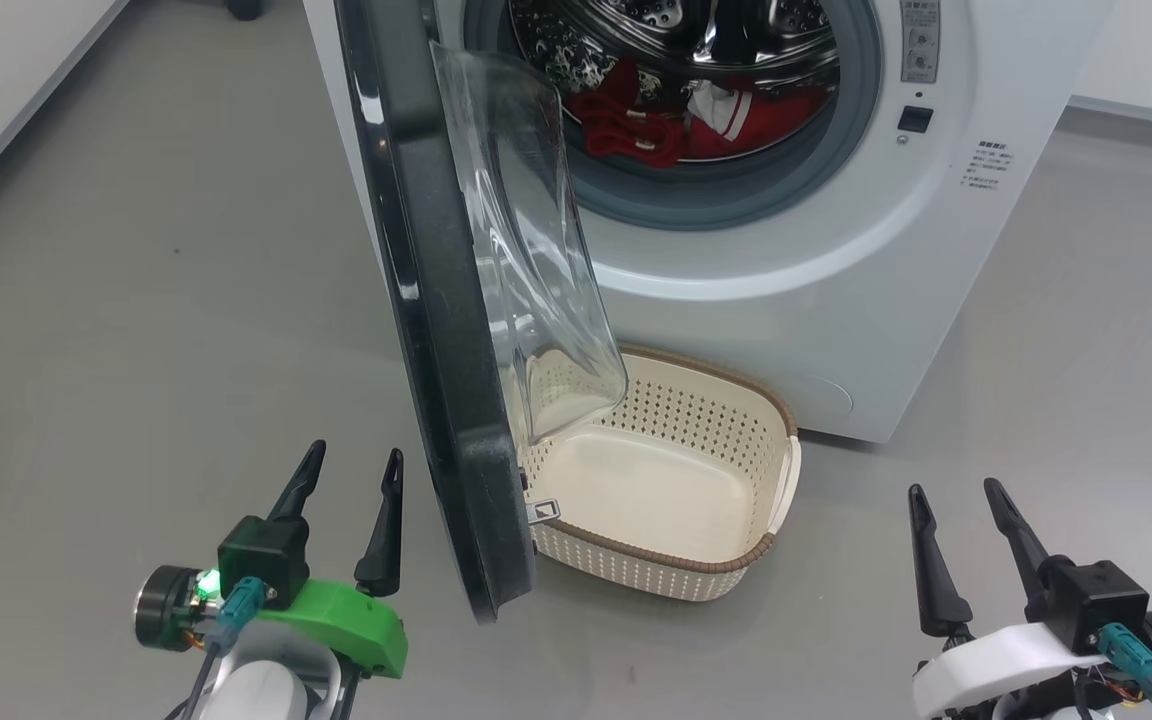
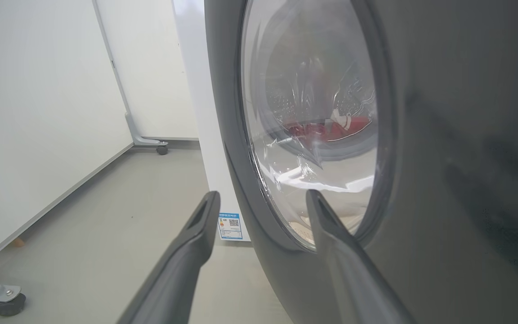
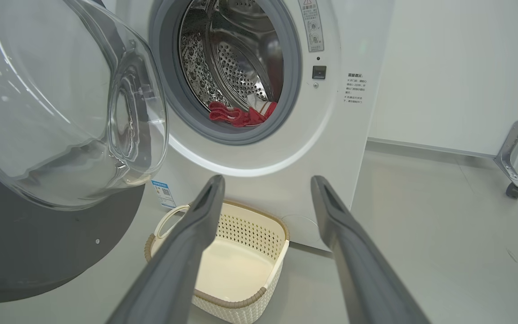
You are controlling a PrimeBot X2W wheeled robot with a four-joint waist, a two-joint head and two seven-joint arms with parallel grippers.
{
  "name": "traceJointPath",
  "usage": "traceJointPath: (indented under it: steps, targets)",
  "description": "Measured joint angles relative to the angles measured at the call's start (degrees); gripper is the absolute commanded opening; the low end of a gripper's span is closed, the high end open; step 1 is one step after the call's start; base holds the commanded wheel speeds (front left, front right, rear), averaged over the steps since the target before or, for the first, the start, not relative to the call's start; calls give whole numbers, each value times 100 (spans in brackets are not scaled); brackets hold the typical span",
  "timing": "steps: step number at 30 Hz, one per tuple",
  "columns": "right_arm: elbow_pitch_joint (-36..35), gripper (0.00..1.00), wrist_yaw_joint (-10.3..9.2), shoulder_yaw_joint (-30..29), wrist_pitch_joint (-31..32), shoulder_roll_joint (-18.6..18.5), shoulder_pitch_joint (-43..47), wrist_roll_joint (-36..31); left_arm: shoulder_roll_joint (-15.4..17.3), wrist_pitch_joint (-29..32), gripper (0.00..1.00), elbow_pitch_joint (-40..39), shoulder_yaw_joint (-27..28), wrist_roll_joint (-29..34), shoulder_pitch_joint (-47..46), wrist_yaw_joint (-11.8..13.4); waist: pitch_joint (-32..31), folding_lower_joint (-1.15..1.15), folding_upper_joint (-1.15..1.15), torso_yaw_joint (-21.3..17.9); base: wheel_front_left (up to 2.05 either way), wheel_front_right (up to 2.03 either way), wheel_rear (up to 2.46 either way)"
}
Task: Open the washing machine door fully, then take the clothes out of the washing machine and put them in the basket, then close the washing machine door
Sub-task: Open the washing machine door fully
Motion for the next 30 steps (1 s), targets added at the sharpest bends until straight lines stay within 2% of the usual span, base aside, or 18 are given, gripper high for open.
traceJointPath:
  steps: [4,5,6,7,8,18,30]
  targets:
    - [0,100,-1,-41,0,14,67,-14,0,0,100,9,1,0,2,0,-8,0,0,6,0,0,0]
    - [0,100,-2,-48,0,19,79,-40,0,0,64,10,1,-1,4,0,-9,0,0,7,0,0,0]
    - [0,100,-4,-55,0,23,82,-47,0,0,43,12,2,0,5,0,-9,0,0,9,0,0,0]
    - [-1,100,-4,-63,0,29,82,-49,0,0,7,16,5,0,6,2,-9,0,0,10,0,0,0]
    - [-1,100,-4,-74,0,35,82,-51,0,0,0,23,8,0,7,5,-10,0,0,11,0,0,0]
    - [-2,100,-4,-108,0,89,91,-105,-1,0,0,-2,67,16,24,36,-28,0,0,7,0,0,0]
    - [-7,100,-4,-210,0,131,185,-163,0,0,0,-826,391,201,-37,188,-78,0,0,9,0,0,0]
